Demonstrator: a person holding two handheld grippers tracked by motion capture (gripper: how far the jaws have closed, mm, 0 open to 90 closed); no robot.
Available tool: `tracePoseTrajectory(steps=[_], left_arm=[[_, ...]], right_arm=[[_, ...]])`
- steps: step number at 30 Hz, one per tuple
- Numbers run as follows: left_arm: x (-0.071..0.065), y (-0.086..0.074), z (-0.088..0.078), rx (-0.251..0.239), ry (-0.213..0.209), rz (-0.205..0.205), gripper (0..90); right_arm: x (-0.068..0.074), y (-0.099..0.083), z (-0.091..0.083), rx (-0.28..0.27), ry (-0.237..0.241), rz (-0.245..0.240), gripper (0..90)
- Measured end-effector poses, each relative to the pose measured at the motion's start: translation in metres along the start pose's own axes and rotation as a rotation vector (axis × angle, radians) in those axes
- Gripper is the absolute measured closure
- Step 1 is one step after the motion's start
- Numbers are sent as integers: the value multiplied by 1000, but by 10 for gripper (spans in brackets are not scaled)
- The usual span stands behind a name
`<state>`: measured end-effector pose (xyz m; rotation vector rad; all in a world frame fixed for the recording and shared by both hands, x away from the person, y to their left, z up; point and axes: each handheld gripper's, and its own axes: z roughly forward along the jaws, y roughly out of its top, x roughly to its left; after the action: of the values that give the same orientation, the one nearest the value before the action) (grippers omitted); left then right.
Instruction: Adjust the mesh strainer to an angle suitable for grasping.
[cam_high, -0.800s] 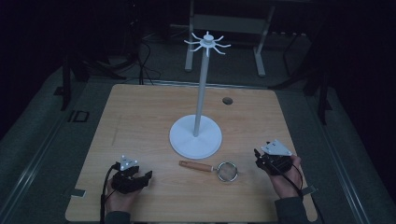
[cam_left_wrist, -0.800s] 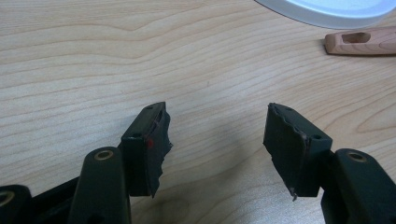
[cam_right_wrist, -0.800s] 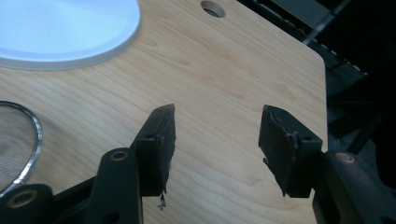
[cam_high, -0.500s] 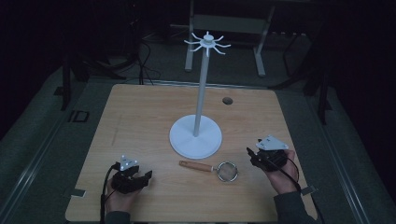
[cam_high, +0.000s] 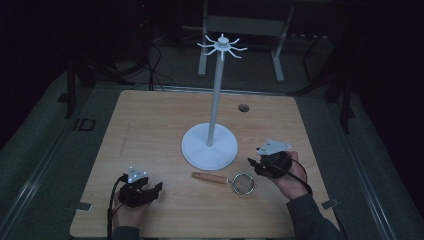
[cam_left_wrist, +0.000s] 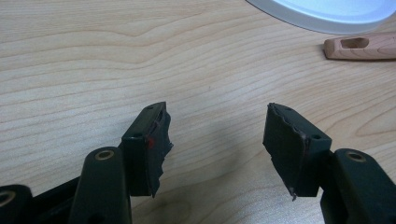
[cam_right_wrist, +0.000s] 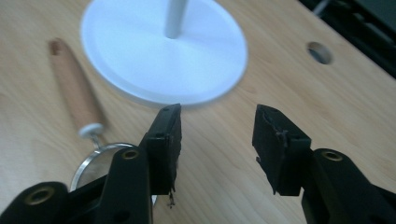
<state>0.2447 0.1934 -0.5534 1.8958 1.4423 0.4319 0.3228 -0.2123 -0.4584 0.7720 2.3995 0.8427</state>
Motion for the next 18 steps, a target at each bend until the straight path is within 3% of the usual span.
tracePoseTrajectory(steps=[8, 13, 18], left_arm=[[1, 0, 0, -2, 0, 2, 406], [1, 0, -1, -4, 0, 0, 406], [1, 0, -1, -1, -1, 4, 406]], right_arm=[[10, 14, 13, 50, 109, -56, 567], [20, 24, 27, 109, 168, -133, 572], [24, 29, 33, 144, 191, -169, 571]])
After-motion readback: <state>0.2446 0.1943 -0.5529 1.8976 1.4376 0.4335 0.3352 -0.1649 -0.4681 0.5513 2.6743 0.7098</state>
